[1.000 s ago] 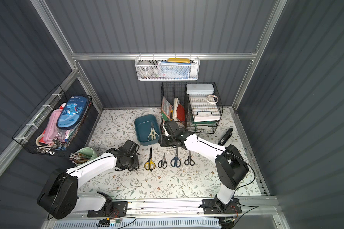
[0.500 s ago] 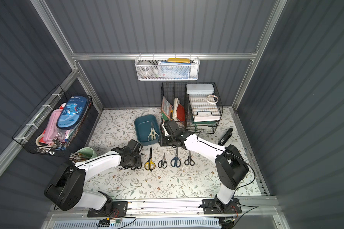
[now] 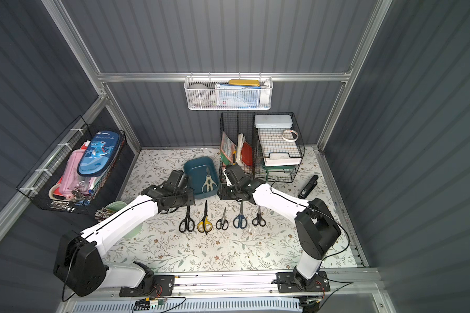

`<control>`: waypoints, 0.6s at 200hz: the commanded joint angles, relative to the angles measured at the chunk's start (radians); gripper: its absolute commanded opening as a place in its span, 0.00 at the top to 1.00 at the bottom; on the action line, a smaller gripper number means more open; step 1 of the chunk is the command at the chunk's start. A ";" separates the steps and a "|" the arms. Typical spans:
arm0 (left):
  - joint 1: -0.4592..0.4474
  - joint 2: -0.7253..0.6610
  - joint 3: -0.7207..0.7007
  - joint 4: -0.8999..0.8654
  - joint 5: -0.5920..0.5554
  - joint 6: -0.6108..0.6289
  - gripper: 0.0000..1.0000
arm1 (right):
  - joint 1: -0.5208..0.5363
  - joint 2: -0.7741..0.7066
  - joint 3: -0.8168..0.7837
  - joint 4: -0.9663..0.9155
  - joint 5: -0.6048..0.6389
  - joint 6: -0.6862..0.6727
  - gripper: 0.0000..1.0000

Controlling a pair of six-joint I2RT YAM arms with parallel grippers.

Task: Take the scissors out of the storage box
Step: Pick up the scissors from the storage box.

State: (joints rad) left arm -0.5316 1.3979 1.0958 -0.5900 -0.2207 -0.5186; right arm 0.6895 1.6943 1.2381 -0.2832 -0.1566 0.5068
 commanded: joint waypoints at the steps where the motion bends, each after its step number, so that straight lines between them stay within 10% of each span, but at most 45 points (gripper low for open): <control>1: -0.003 0.083 0.119 -0.024 0.005 0.066 0.60 | -0.013 -0.045 -0.020 -0.035 0.032 -0.008 0.58; 54: 0.039 0.513 0.492 -0.038 0.021 0.150 0.59 | -0.028 -0.067 -0.042 -0.047 0.036 -0.005 0.58; 120: 0.103 0.728 0.603 -0.014 0.065 0.197 0.61 | -0.044 -0.065 -0.048 -0.062 0.033 -0.017 0.57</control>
State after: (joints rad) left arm -0.4393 2.1109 1.6562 -0.5850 -0.1909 -0.3695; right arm 0.6540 1.6363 1.2022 -0.3267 -0.1303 0.5030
